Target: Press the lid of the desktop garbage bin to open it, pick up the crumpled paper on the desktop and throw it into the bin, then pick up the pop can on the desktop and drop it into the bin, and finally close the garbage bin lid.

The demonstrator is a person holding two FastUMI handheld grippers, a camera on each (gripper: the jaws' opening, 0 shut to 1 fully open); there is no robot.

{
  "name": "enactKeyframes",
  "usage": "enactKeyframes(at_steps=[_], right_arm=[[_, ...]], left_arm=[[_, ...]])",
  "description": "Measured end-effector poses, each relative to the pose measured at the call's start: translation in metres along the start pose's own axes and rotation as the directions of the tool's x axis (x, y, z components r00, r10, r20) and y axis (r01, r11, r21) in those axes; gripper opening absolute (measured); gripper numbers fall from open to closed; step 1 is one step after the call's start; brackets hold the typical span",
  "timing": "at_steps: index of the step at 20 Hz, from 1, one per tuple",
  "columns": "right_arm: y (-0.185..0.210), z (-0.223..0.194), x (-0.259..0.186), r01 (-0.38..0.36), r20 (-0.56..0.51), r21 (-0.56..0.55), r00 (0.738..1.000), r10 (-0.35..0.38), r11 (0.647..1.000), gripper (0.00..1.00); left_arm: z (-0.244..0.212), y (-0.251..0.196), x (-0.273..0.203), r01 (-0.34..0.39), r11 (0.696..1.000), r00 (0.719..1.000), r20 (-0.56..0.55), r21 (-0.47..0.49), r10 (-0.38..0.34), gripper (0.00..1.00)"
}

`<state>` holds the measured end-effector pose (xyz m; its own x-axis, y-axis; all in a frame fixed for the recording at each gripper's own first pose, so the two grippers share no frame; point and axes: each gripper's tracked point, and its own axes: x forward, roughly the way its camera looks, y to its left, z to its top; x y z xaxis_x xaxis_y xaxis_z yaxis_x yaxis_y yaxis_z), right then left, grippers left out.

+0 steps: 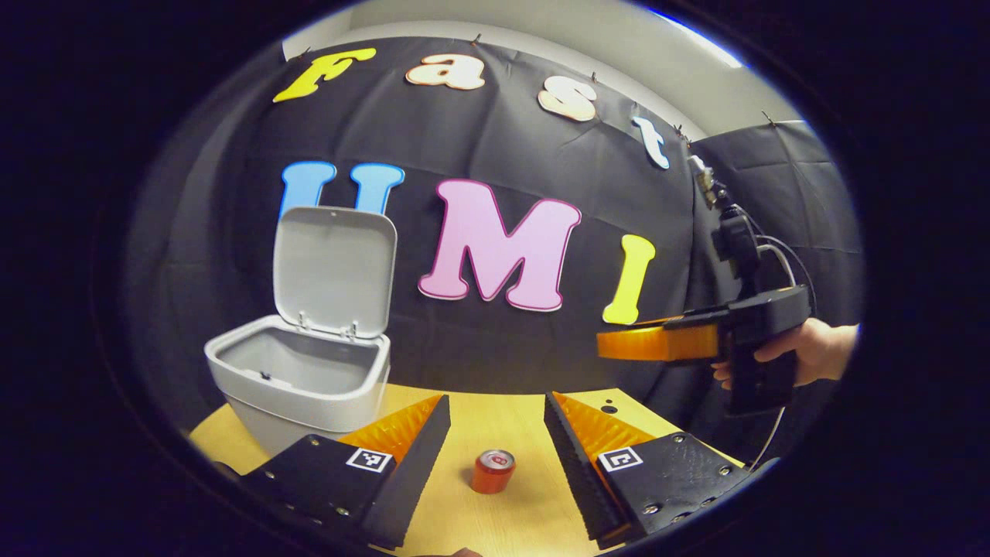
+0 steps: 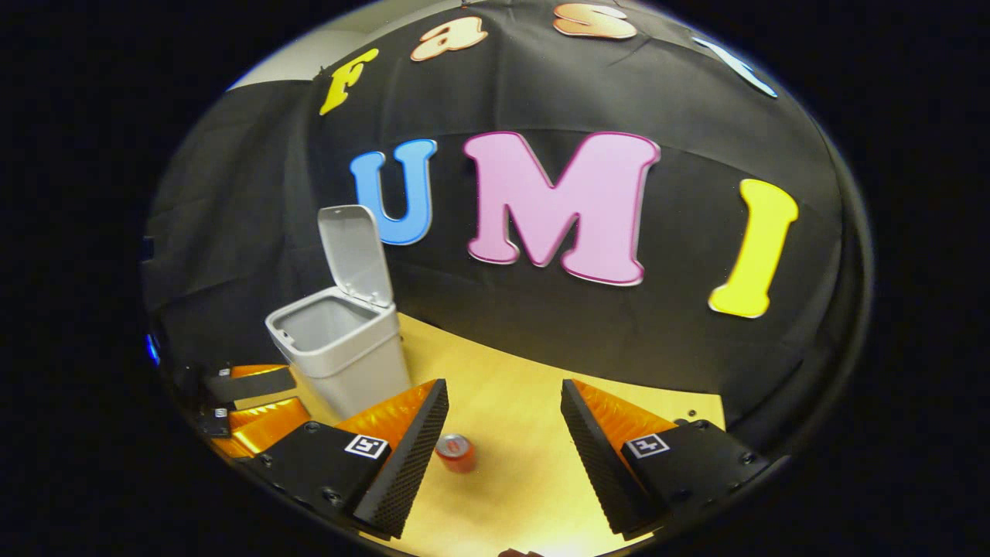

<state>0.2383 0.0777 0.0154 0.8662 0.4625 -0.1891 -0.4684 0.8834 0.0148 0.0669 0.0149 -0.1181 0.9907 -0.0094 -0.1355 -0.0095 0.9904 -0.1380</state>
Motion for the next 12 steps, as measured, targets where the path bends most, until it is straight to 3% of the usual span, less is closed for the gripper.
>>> enactKeyframes(at_steps=[5, 8, 12], right_arm=[[-0.060, -0.038, -0.021, 0.107, -0.065, 0.033, 0.992, -0.105, 0.994, 0.95], [-0.077, -0.058, -0.025, 0.133, -0.097, 0.061, 0.987, -0.126, 0.989, 0.95], [-0.090, -0.076, -0.022, 0.137, -0.129, 0.078, 0.984, -0.126, 0.987, 0.95]], left_arm=[[-0.053, -0.009, 0.050, -0.002, 1.000, 0.998, -0.055, 0.017, 0.003, 0.82], [-0.066, -0.014, 0.075, 0.008, 1.000, 0.999, -0.033, -0.004, -0.008, 0.83], [-0.079, -0.016, 0.101, -0.012, 0.997, 1.000, 0.005, 0.076, 0.012, 0.82]])
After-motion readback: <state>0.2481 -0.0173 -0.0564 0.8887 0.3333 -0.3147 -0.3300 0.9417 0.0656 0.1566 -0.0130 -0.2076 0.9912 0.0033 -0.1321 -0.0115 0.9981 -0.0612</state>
